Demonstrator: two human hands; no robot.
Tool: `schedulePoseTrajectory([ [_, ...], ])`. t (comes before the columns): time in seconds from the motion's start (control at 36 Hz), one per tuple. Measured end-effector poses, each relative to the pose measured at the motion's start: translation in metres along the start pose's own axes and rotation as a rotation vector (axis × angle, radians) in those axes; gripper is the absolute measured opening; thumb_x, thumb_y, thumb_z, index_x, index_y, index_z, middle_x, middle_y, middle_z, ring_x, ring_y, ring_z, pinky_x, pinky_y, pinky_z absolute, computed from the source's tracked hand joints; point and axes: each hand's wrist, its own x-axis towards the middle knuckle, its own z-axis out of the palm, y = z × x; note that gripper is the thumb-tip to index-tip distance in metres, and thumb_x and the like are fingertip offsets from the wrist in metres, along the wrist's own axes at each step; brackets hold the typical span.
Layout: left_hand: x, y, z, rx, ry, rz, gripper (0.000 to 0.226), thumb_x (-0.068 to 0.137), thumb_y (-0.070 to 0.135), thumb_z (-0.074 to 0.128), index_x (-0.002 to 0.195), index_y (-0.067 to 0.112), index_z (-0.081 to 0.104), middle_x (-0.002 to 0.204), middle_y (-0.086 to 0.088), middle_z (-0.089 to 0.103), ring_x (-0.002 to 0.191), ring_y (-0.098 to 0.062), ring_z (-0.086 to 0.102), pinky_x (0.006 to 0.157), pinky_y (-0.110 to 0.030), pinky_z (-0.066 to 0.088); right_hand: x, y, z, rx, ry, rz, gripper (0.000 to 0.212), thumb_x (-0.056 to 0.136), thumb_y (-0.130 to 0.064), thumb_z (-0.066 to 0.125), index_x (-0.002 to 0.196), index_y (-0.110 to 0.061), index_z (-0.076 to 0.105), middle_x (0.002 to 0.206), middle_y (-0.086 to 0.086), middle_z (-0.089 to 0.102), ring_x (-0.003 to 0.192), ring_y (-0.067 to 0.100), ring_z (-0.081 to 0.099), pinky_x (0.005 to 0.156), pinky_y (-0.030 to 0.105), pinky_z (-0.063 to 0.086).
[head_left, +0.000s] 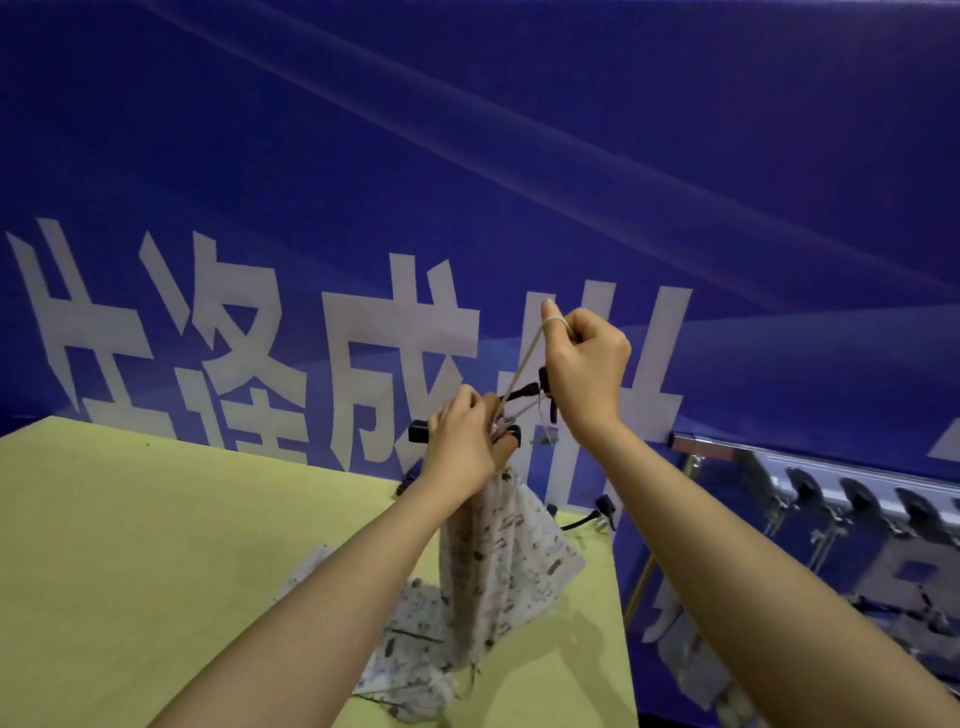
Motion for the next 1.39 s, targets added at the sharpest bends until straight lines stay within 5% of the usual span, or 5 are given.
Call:
schedulePoseTrajectory([
  [0.28,-0.006,0.103,0.054,-0.025,-0.073,-0.007,0.028,0.096,0.043,0.04,0.09,0.018,0.051,0.114,-0.006,0.044,0.115,-0.027,0.035,0.096,-0.035,0.024,0.017,0.007,-0.103,-0.076,-0.015,-0.046,0.053,0.092,-0.022,0.06,0.049,-0.02,0.028,0.044,-0.004,0.029,0.042,0.009,0.03,0.046,0.019,0.025],
  [0.5,-0.031,0.175,0.128,0.13,-0.322,-0.048,0.038,0.096,0.05,0.037,0.118,0.027,0.058,0.125,-0.004,0.042,0.12,-0.028,0.04,0.098,-0.04,0.03,-0.005,0.046,-0.2,-0.255,-0.041,0.085,0.054,0.088,-0.036,0.063,0.051,-0.015,0.03,0.045,-0.002,0.03,0.045,0.012,0.028,0.051,0.032,0.029],
  [0.64,-0.056,0.203,0.167,0.153,-0.376,0.014,0.04,0.094,0.054,0.039,0.116,0.028,0.062,0.124,-0.002,0.045,0.121,-0.025,0.04,0.097,-0.04,0.029,-0.019,0.069,-0.253,-0.282,-0.018,0.142,0.054,0.088,-0.035,0.063,0.053,-0.013,0.029,0.047,0.002,0.03,0.047,0.014,0.026,0.05,0.034,0.028],
  [0.97,-0.099,0.224,0.233,0.273,-0.501,0.127,0.041,0.095,0.052,0.038,0.117,0.025,0.058,0.122,-0.001,0.045,0.122,-0.025,0.038,0.101,-0.038,0.028,-0.051,0.096,-0.327,-0.605,-0.174,-0.066,0.06,0.085,-0.027,0.065,0.053,-0.029,0.014,0.043,-0.01,0.016,0.042,0.019,0.024,0.041,0.033,0.024],
  [1.39,-0.083,0.238,0.267,0.062,-0.492,0.321,0.034,0.094,0.052,0.042,0.1,0.028,0.066,0.106,0.006,0.058,0.111,-0.022,0.035,0.085,-0.036,0.024,-0.073,0.155,-0.369,-0.736,-0.352,0.237,0.055,0.084,-0.03,0.068,0.048,-0.024,0.027,0.041,-0.007,0.033,0.043,0.013,0.036,0.045,0.028,0.03],
])
